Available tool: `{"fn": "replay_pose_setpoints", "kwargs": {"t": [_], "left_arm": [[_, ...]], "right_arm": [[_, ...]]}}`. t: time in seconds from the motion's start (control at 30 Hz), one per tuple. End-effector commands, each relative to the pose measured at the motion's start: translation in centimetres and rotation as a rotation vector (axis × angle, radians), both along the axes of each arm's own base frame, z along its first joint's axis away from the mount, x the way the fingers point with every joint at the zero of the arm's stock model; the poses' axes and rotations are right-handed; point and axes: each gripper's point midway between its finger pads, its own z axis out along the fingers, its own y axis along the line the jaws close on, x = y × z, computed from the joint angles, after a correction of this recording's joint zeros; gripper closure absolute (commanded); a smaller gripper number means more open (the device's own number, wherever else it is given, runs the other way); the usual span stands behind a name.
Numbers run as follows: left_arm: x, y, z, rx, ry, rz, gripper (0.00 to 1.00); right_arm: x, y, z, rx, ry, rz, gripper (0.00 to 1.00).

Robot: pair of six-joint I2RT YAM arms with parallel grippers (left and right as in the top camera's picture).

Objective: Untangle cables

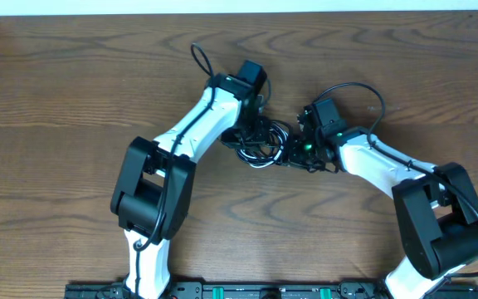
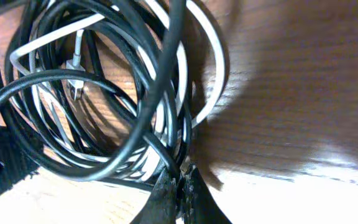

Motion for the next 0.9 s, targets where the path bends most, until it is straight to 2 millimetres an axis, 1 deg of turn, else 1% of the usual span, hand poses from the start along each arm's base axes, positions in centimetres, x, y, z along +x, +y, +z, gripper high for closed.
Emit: {"fn": "replay_pose_setpoints", "kwargs": {"t": [0.0,0.07,0.1,0.17,0.23,0.37,0.5,0.53,0.57,0.67,0.73,0.77,0.87], "left_arm": [[1.3,0.9,0.5,-0.16,0.067,0.095,0.92],[2.1,0.0,1.7,-0.299,0.08,0.115,0.92],[2.7,-0.1,2.3,-0.35,0.082,0.136,0.92],[3.9,0.5,3.0,-0.414,0.078,0.184,0.92],[4.8,1.5,3.4,-0.444,0.072,0.216,0.93],[5.2,3.4,3.3,-0.439,0.088,0.266,0.92],[4.6,4.1,3.1,-0.42,0.093,0.241,0.92],[4.4,4.1,3.0,-0.413,0.093,0.226,0.86],[4.2,4.4,2.7,-0.389,0.094,0.224,0.71],[4.0,5.3,2.1,-0.326,0.094,0.233,0.45],[4.1,5.5,2.5,-0.33,0.079,0.227,0.31],[4.3,5.7,2.9,-0.333,0.068,0.226,0.28],[5.0,6.0,4.3,-0.338,0.032,0.231,0.27]], "right_arm": [[0.4,-2.2,-1.2,-0.073,0.018,-0.056,0.99],[0.4,-2.2,-1.2,-0.073,0.018,-0.056,0.99],[0.4,-2.2,-1.2,-0.073,0.018,-0.056,0.99],[0.4,-2.2,-1.1,-0.068,0.014,-0.043,0.99],[0.4,-2.2,-1.1,-0.069,0.014,-0.042,0.99],[0.5,-2.2,-1.1,-0.066,0.01,-0.041,0.99],[0.5,-1.9,-0.9,-0.049,0.007,-0.035,0.99],[0.6,-1.9,-0.9,-0.048,0.002,-0.032,0.99],[0.7,-1.9,-0.9,-0.047,-0.001,-0.032,0.99],[0.8,-1.7,-0.7,-0.04,-0.015,-0.017,0.99],[0.9,-1.7,-0.6,-0.041,-0.023,-0.009,0.99],[1.0,-1.6,-0.5,-0.041,-0.031,0.003,0.99],[1.3,-1.2,0.1,-0.025,-0.044,0.025,0.99]]}}
